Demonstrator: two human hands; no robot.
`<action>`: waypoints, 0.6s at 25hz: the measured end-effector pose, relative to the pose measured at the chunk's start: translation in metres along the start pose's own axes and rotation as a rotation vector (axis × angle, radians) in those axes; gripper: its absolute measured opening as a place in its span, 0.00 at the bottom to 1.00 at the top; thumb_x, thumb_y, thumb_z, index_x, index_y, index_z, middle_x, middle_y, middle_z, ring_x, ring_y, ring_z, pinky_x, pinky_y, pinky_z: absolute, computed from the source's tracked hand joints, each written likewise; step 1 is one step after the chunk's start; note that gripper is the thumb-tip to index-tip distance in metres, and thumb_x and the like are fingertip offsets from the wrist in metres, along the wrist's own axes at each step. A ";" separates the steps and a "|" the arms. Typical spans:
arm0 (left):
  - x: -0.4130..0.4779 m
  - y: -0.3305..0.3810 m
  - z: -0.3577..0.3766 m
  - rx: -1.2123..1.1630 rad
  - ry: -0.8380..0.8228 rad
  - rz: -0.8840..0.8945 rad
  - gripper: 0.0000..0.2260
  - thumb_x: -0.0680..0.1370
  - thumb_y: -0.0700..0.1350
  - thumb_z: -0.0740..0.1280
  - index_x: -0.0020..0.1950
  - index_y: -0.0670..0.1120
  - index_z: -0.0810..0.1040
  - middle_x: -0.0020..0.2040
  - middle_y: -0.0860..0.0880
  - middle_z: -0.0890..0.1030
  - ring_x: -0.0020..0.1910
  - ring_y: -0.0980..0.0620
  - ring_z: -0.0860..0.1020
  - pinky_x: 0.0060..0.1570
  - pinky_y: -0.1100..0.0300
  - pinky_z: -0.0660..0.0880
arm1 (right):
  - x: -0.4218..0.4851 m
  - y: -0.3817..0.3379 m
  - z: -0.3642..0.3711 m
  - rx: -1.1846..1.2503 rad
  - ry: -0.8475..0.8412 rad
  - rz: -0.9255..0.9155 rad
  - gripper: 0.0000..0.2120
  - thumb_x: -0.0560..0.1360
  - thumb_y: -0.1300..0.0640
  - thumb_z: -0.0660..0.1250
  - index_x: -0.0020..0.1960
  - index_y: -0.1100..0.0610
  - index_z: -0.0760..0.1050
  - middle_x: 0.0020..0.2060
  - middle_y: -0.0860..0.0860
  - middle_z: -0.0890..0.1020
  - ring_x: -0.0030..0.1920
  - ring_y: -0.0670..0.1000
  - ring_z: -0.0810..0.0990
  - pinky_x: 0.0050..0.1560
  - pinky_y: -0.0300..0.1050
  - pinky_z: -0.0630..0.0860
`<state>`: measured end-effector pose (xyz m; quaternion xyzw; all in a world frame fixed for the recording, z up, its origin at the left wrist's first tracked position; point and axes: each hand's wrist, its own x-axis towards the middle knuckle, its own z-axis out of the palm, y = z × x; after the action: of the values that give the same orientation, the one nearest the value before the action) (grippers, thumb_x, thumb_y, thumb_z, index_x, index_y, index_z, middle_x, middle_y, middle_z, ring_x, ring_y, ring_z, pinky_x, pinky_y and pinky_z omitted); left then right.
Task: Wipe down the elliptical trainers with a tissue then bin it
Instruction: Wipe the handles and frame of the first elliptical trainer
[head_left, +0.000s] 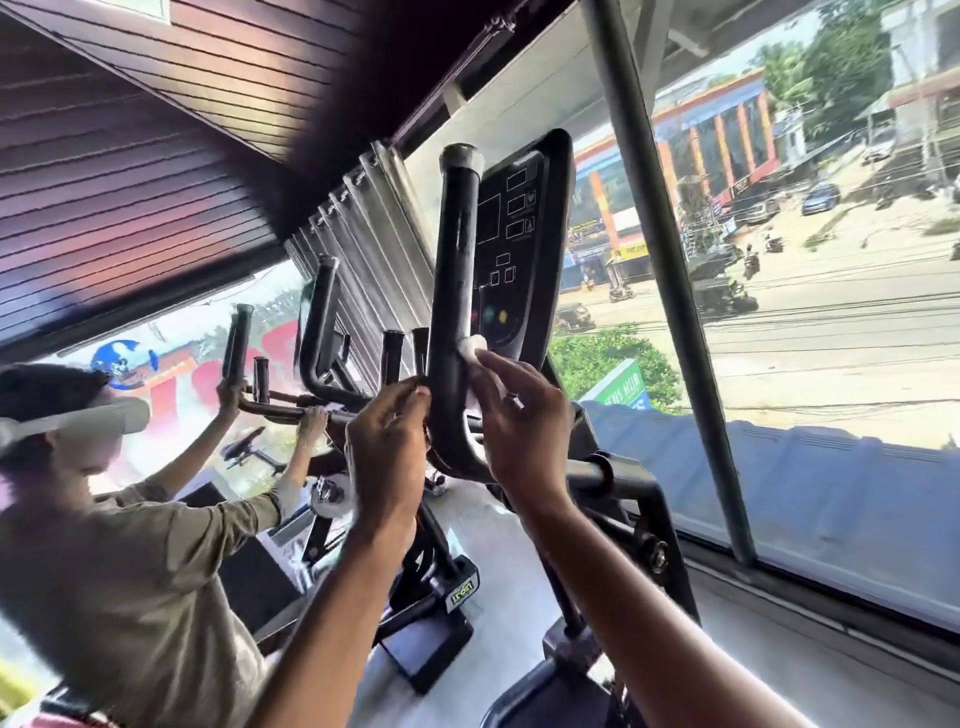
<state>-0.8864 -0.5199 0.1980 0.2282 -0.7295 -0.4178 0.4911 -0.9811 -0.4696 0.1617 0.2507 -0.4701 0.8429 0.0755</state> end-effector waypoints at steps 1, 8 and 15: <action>-0.002 -0.003 0.001 -0.016 -0.002 -0.010 0.08 0.78 0.47 0.66 0.46 0.49 0.85 0.42 0.47 0.86 0.42 0.51 0.80 0.44 0.51 0.76 | -0.002 -0.003 -0.002 -0.048 -0.004 -0.031 0.09 0.76 0.58 0.74 0.56 0.54 0.86 0.46 0.38 0.84 0.41 0.28 0.80 0.42 0.25 0.72; -0.002 -0.009 -0.010 -0.204 -0.176 -0.082 0.11 0.83 0.42 0.65 0.48 0.50 0.87 0.44 0.52 0.88 0.46 0.54 0.85 0.55 0.48 0.79 | -0.015 -0.014 -0.004 -0.350 -0.007 -0.453 0.08 0.78 0.60 0.72 0.56 0.54 0.86 0.52 0.46 0.85 0.49 0.43 0.83 0.48 0.37 0.79; 0.012 -0.024 -0.024 -0.281 -0.348 -0.134 0.09 0.82 0.43 0.67 0.58 0.46 0.85 0.52 0.46 0.88 0.56 0.44 0.85 0.64 0.39 0.77 | -0.019 -0.023 -0.001 -0.695 -0.068 -0.753 0.09 0.79 0.62 0.69 0.57 0.58 0.85 0.53 0.52 0.85 0.52 0.49 0.82 0.57 0.36 0.77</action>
<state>-0.8716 -0.5510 0.1885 0.1300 -0.7210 -0.5801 0.3561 -0.9562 -0.4543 0.1695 0.3899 -0.6017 0.5428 0.4374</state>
